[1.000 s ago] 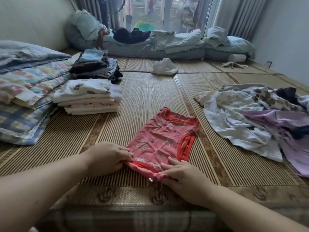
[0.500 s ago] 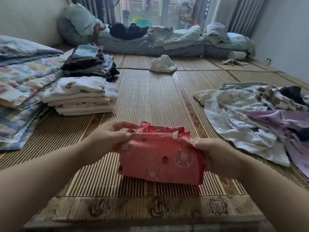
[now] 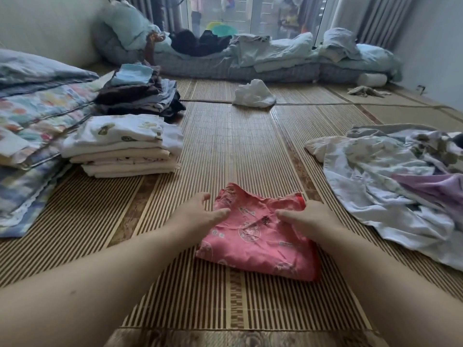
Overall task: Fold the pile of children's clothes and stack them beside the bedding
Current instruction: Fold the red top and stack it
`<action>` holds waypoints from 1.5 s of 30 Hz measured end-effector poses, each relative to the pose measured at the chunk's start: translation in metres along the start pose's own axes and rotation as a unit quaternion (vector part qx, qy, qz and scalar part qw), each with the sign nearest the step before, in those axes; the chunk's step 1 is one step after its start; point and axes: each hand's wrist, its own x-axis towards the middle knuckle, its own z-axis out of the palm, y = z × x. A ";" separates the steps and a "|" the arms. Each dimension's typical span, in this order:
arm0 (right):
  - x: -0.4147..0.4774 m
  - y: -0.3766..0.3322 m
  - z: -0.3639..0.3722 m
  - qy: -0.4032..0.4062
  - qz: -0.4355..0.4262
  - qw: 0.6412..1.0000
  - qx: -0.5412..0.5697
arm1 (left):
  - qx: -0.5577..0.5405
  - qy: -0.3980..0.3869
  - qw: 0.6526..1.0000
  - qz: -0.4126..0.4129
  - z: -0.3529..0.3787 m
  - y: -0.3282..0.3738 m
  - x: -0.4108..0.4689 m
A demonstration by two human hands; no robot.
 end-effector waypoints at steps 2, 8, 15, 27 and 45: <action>-0.002 -0.004 0.002 0.002 -0.016 0.999 -0.038 | 0.011 -0.015 1.000 -0.004 0.010 0.006 0.001; -0.007 -0.008 0.005 0.028 -0.063 0.988 0.140 | -0.068 -0.025 0.997 0.015 0.013 0.007 0.002; -0.027 0.001 -0.009 -0.179 -0.004 0.951 0.254 | -0.228 -0.200 0.953 -0.010 0.000 0.006 -0.004; -0.045 -0.012 -0.006 -0.077 -0.203 0.903 0.372 | -0.199 -0.017 0.972 0.125 -0.036 0.017 -0.025; 0.086 -0.335 0.055 -0.002 -0.395 0.915 0.081 | -0.074 0.238 0.966 0.072 -0.274 -0.068 0.127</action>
